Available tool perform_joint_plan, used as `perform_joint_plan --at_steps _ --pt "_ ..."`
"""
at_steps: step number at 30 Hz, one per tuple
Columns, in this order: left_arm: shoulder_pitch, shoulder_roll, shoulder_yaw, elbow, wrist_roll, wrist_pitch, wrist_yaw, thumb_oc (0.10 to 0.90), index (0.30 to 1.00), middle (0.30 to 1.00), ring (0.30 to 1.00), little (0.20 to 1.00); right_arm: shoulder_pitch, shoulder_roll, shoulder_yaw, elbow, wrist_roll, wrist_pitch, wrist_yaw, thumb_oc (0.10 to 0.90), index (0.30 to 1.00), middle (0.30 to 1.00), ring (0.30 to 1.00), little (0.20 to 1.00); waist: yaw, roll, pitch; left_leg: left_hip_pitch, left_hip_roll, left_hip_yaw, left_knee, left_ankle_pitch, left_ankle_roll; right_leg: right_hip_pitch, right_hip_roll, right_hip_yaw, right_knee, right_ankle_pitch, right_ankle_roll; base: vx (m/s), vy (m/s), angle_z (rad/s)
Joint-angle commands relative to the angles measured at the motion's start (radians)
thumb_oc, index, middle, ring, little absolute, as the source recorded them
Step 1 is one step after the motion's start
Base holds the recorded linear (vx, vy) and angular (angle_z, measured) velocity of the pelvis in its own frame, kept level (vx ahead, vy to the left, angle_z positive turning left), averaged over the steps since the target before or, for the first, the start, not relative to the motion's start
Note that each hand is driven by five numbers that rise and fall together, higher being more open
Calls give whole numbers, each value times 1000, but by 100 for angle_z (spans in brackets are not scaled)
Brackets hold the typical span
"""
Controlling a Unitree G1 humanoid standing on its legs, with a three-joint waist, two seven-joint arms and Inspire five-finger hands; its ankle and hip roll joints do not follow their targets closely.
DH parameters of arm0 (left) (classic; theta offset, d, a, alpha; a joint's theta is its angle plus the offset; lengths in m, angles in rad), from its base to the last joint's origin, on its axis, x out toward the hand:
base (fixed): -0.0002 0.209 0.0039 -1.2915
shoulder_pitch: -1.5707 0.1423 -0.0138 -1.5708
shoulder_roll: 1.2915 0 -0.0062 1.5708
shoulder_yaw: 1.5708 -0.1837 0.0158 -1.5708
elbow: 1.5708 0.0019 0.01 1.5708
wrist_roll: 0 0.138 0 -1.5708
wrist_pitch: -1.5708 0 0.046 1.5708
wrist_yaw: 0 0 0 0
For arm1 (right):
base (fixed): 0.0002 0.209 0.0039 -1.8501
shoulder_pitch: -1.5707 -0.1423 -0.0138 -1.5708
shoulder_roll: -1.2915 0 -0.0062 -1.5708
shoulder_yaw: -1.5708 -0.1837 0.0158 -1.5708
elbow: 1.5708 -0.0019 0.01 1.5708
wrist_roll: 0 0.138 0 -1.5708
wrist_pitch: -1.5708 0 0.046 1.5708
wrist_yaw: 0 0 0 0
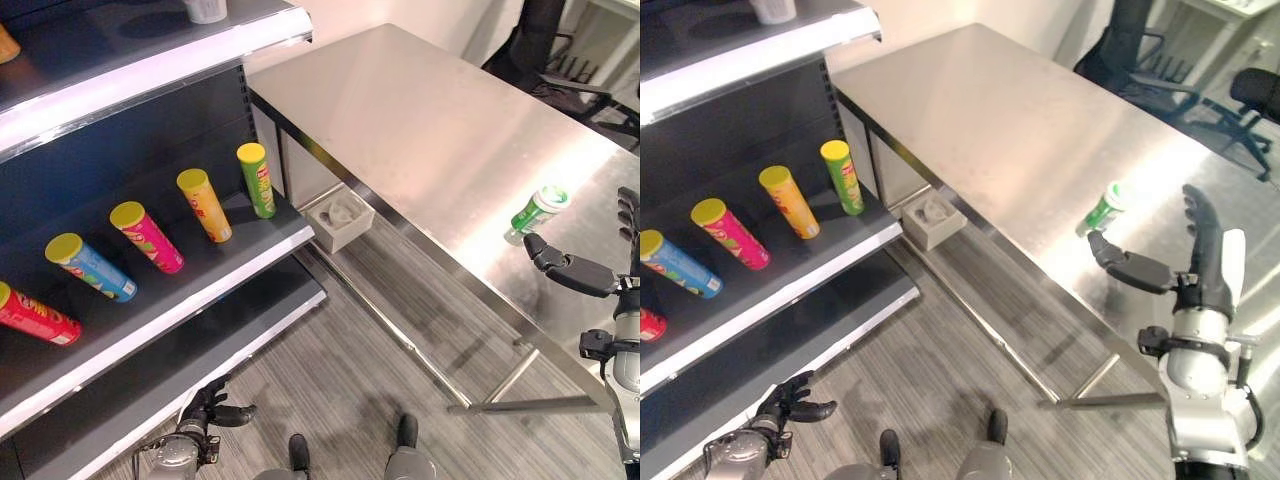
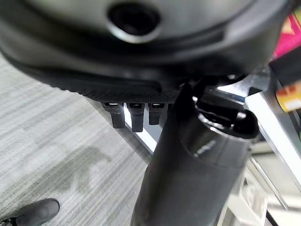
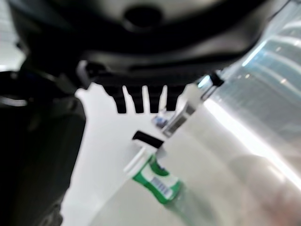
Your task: Put the goods on the table back onto the shelves and tidy them up.
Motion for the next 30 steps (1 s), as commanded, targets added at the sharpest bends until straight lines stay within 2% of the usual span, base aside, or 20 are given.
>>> perform_joint_plan --at_steps 1,7,9,17,21,23,29,30 --pt "22 13 -13 -68 29 -46 -6 800 900 900 900 900 -73 -66 -142 -27 -22 -49 -26 800 900 900 900 900 4 -26 -85 -34 130 72 42 -68 -89 42 65 -32 41 -2 6 90 -126 32" --pt "42 -17 -30 -64 42 -40 -22 800 900 900 900 900 -35 -69 -163 -38 -44 -47 -22 800 900 900 900 900 -3 -10 -104 -22 166 55 20 -47 -113 96 100 -81 -2 -23 -9 72 -79 18" --pt "59 -25 -33 -67 46 -37 -32 800 900 900 900 900 -28 -66 -147 -27 -12 -52 5 800 900 900 900 900 0 2 -101 -16 177 58 10 -38 -122 106 110 -100 -4 -39 -18 54 -53 9" --pt "84 -27 -16 -69 43 -37 -37 800 900 900 900 900 -21 -57 -95 11 7 -52 56 800 900 900 900 900 5 15 -94 -12 180 60 2 -34 -126 117 110 -117 -4 -48 -23 30 -13 2" --pt "91 -24 -19 -76 43 -34 -39 800 900 900 900 900 -35 -37 -74 52 -14 -34 38 800 900 900 900 900 11 25 -88 -19 176 56 0 -31 -125 116 104 -129 -4 -46 -23 26 -8 8" --pt "94 -21 -24 -84 37 -32 -33 800 900 900 900 900 -78 -22 -58 79 -32 -27 -6 800 900 900 900 900 19 35 -82 -25 172 52 0 -31 -126 113 99 -136 -4 -45 -22 37 -13 12" --pt "95 -12 -31 -103 22 -32 -17 800 900 900 900 900 -151 -38 -13 117 -50 -13 -46 800 900 900 900 900 39 49 -77 -39 166 38 0 -26 -129 111 94 -152 -4 -45 -23 20 -14 15" --pt "98 -14 -31 -102 21 -32 -16 800 900 900 900 900 -151 -38 -12 117 -56 -11 -48 764 846 846 846 846 42 49 -78 -38 165 36 0 -26 -129 114 94 -156 -4 -47 -24 25 -5 6"
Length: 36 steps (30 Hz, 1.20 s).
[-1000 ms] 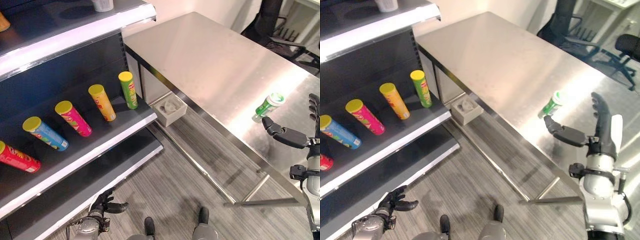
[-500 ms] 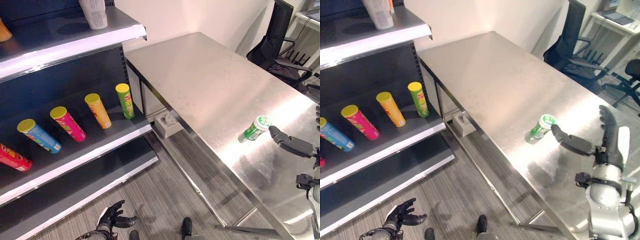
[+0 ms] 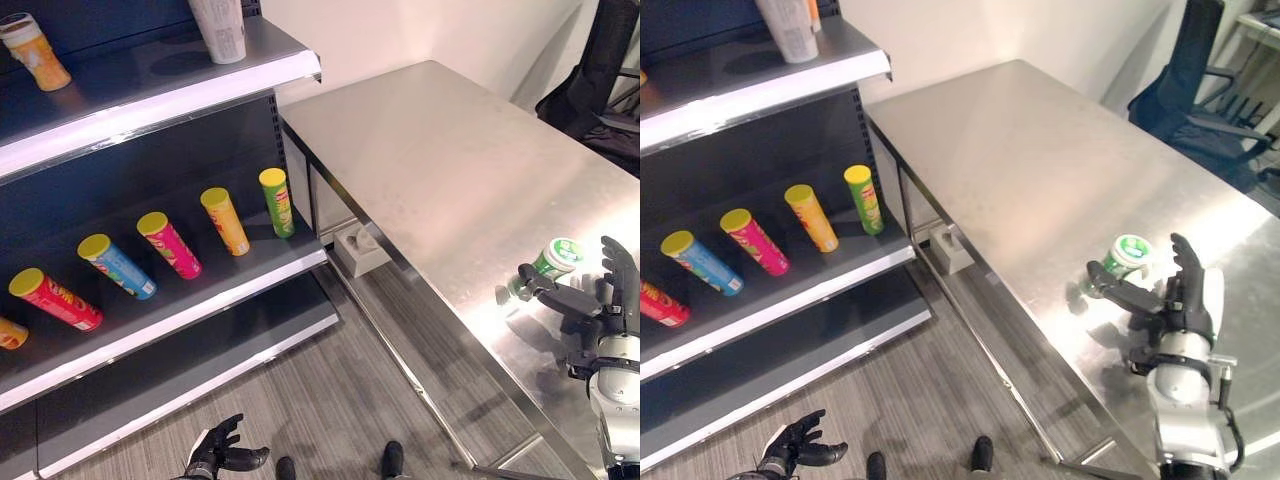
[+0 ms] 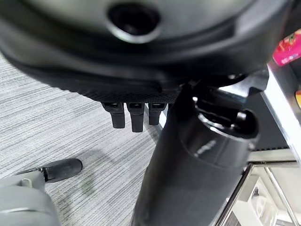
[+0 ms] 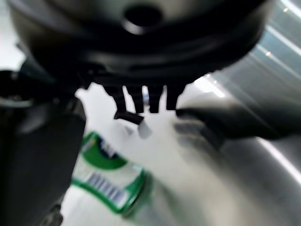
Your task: Put the goods on the table back onto the shelves and tidy them up.
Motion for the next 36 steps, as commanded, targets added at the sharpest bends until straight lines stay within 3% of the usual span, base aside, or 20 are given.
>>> perform_joint_plan --at_steps 1,2,3,5,14,24,31,33,36 --pt "-62 71 4 -39 -3 -35 12 800 900 900 900 900 -91 -79 -44 -47 -31 -55 -60 764 846 846 846 846 13 -59 -2 -11 19 67 3 -27 -23 63 -50 -40 13 -114 69 14 -4 6" --pt "-62 71 4 -39 -3 -34 12 800 900 900 900 900 -91 -79 -44 -47 -31 -55 -60 722 782 782 782 782 13 -60 -2 -11 19 67 3 -27 -23 63 -50 -40 13 -114 69 7 -3 8" --pt "-58 70 4 -40 -3 -34 11 800 900 900 900 900 -90 -80 -44 -44 -37 -53 -62 543 514 514 514 514 14 -60 -2 -10 19 66 3 -28 -23 65 -50 -43 13 -116 69 13 -4 8" --pt "-56 69 6 -37 -2 -33 11 800 900 900 900 900 -93 -84 -43 -42 -48 -52 -65 400 300 300 300 300 16 -61 -4 -8 19 64 3 -29 -23 68 -49 -45 13 -116 69 8 -3 2" --pt "-57 66 28 -22 18 -33 9 800 900 900 900 900 -36 -93 -125 -125 -80 -61 -64 400 300 300 300 300 2 -72 -12 9 23 70 3 -42 -22 79 -48 -45 13 -121 69 0 0 0" --pt "-64 73 26 -26 24 -34 5 800 900 900 900 900 -56 -112 -143 -170 -62 -76 -60 400 300 300 300 300 -5 -77 -18 20 26 79 3 -47 -21 82 -48 -39 13 -121 71 0 0 0" --pt "-71 88 20 -13 7 -35 0 800 900 900 900 900 -165 -234 -98 -225 71 -130 3 400 300 300 300 300 11 -95 -38 29 40 75 3 -43 -35 99 -37 -48 13 -131 63 -7 -17 1" --pt "-67 91 11 -2 -4 -34 -9 800 900 900 900 900 -239 -300 -45 -225 158 -146 50 400 300 300 300 300 27 -108 -52 38 52 72 3 -38 -46 116 -25 -56 13 -143 56 -17 -78 7" --pt "-62 92 8 7 -12 -34 -13 800 900 900 900 900 -288 -329 -10 -224 214 -159 78 400 300 300 300 300 38 -114 -60 45 62 67 3 -33 -55 128 -16 -64 13 -153 50 -3 -67 8"
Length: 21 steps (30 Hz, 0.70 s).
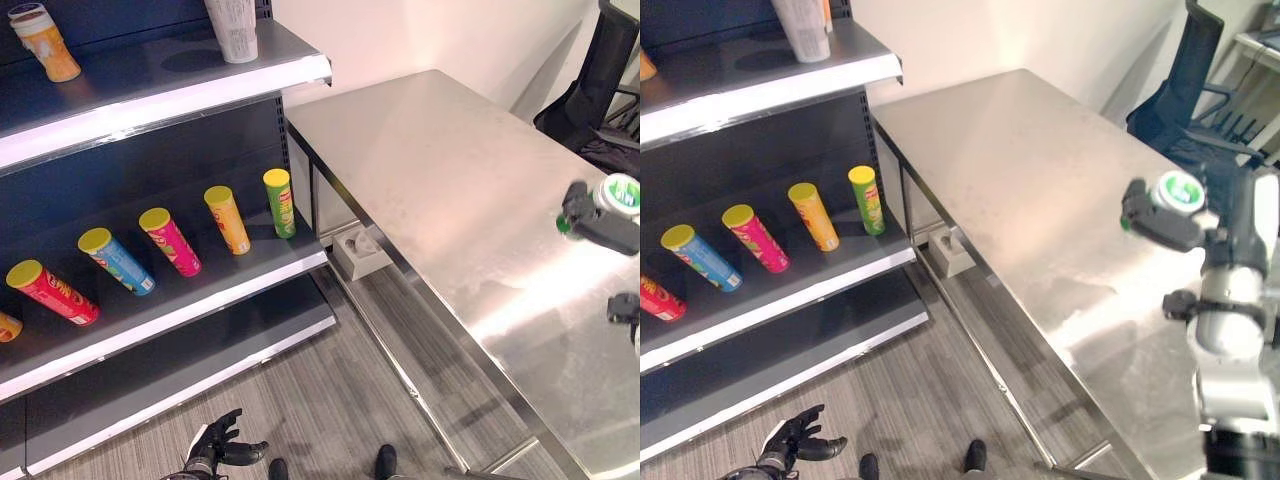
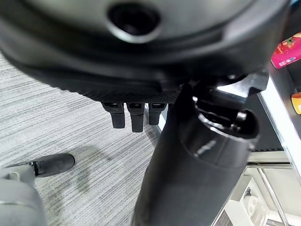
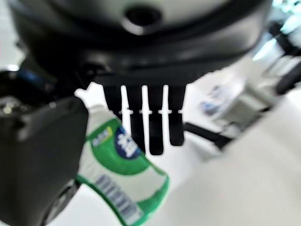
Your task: Put the goods on the table back onto the shelves and tidy them up.
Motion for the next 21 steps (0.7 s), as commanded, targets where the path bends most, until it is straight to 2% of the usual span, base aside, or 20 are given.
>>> perform_joint_plan --at_steps 1,15,19,21 --pt "-39 88 -6 3 -16 -34 -12 800 900 900 900 900 -128 -77 8 -82 111 -130 24 400 300 300 300 300 42 -69 -84 4 61 83 3 -33 -55 75 -17 -43 13 -149 46 -12 -73 10" --pt "1 95 3 13 -57 -32 -20 800 900 900 900 900 -370 -158 192 -65 323 -177 94 400 300 300 300 300 115 -81 -90 -2 136 9 13 21 -110 130 66 -98 13 -210 -5 -21 -95 18" --pt "-10 108 3 17 -63 -34 -15 800 900 900 900 900 -439 -199 229 -72 359 -192 101 400 300 300 300 300 138 -84 -69 -35 151 -25 24 48 -130 139 80 -137 13 -221 -16 -60 -70 25" --pt "-27 117 -7 12 -63 -36 -12 800 900 900 900 900 -461 -236 240 -69 368 -202 99 400 300 300 300 300 135 -94 -53 -76 163 0 49 62 -128 139 69 -182 14 -219 -17 -129 -3 61"
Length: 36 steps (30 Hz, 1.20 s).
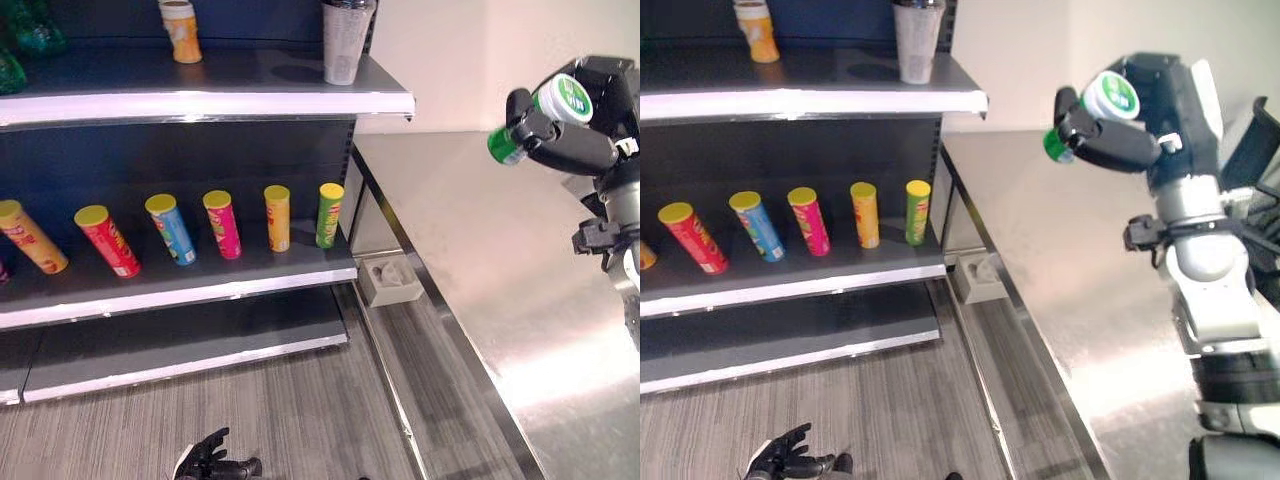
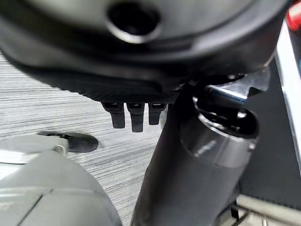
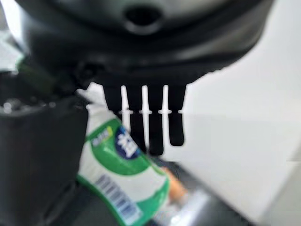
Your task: Put the goods on the table back onto the shelves and tidy them up.
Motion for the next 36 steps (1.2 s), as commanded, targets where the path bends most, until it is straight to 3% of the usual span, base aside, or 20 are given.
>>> perform_joint_plan --at_steps 1,4,12,14,15,17,18,20,21,23,24,25,32,36 --pt "-69 86 -37 -34 -22 -35 3 800 900 900 900 900 -146 -113 -23 -42 57 -104 -27 400 300 300 300 300 -22 -38 -26 -60 111 196 58 24 -55 57 -14 -48 9 -170 17 -111 48 80" --pt "-84 89 -52 -28 -2 -33 -5 800 900 900 900 900 -185 -149 19 -46 71 -92 -15 400 300 300 300 300 -34 -27 -51 -36 140 323 31 20 -52 75 -35 -90 12 -169 39 57 122 107" --pt "-92 112 -62 -10 27 -41 -8 800 900 900 900 900 -282 -144 99 -22 94 -88 -9 400 300 300 300 300 -7 -36 -72 -54 64 314 46 -26 -23 70 -131 -117 32 -129 78 63 178 21" --pt "-94 129 -71 19 52 -44 -8 800 900 900 900 900 -335 -146 134 4 93 -83 -16 400 300 300 300 300 5 -42 -77 -68 -3 294 56 -58 9 59 -205 -132 86 -114 104 100 324 24" --pt "-95 128 -70 20 52 -45 -8 800 900 900 900 900 -339 -146 138 6 93 -83 -16 400 300 300 300 300 4 -42 -77 -68 -6 294 56 -58 11 58 -208 -132 89 -114 106 102 306 25" --pt "-83 141 -66 31 69 -48 -11 800 900 900 900 900 -366 -150 158 28 85 -76 -17 400 300 300 300 300 8 -42 -79 -59 -58 291 45 -80 40 34 -272 -127 165 -100 130 128 360 29" --pt "-77 152 -65 48 70 -46 -6 800 900 900 900 900 -388 -164 176 48 77 -68 -20 400 300 300 300 300 6 -38 -70 -37 -104 282 29 -98 69 5 -345 -117 284 -46 140 128 388 22" --pt "-79 161 -59 53 68 -46 1 800 900 900 900 900 -422 -164 209 64 85 -71 -21 400 300 300 300 300 6 -33 -53 -24 -121 283 16 -104 87 -32 -374 -104 367 -30 145 65 242 37" --pt "-86 165 -57 55 64 -45 5 800 900 900 900 900 -437 -167 224 72 85 -69 -22 400 300 300 300 300 0 -32 -43 -23 -123 275 13 -102 87 -61 -362 -74 391 -40 134 36 56 34" --pt "-104 171 -61 50 35 -49 9 800 900 900 900 900 -503 -187 277 92 109 -72 -20 400 300 300 300 300 -13 -25 -25 -37 -118 261 15 -86 83 -126 -275 4 296 -77 104 -15 -48 23" --pt "-124 185 -72 63 32 -46 14 800 900 900 900 900 -547 -204 314 120 110 -85 -40 400 300 300 300 300 -19 -35 -6 -38 -115 241 27 -90 73 -139 -223 74 200 -97 102 -27 -105 24" --pt "-118 186 -69 55 32 -47 10 800 900 900 900 900 -586 -218 338 112 78 -57 -21 400 300 300 300 300 -17 -46 -7 -46 -120 219 39 -91 70 -127 -210 95 169 -94 108 63 -131 13" --pt "-134 148 -95 39 12 -49 15 800 900 900 900 900 -668 -200 434 125 123 -80 -15 400 300 300 300 300 -32 -67 -53 -52 -100 180 38 -87 52 -63 -168 58 84 -74 101 101 -106 50" --pt "-115 138 -91 35 -6 -48 24 800 900 900 900 900 -731 -185 485 192 122 -73 -17 400 300 300 300 300 -10 -86 -64 -46 -82 165 42 -90 39 -22 -151 25 59 -85 94 79 -102 13"
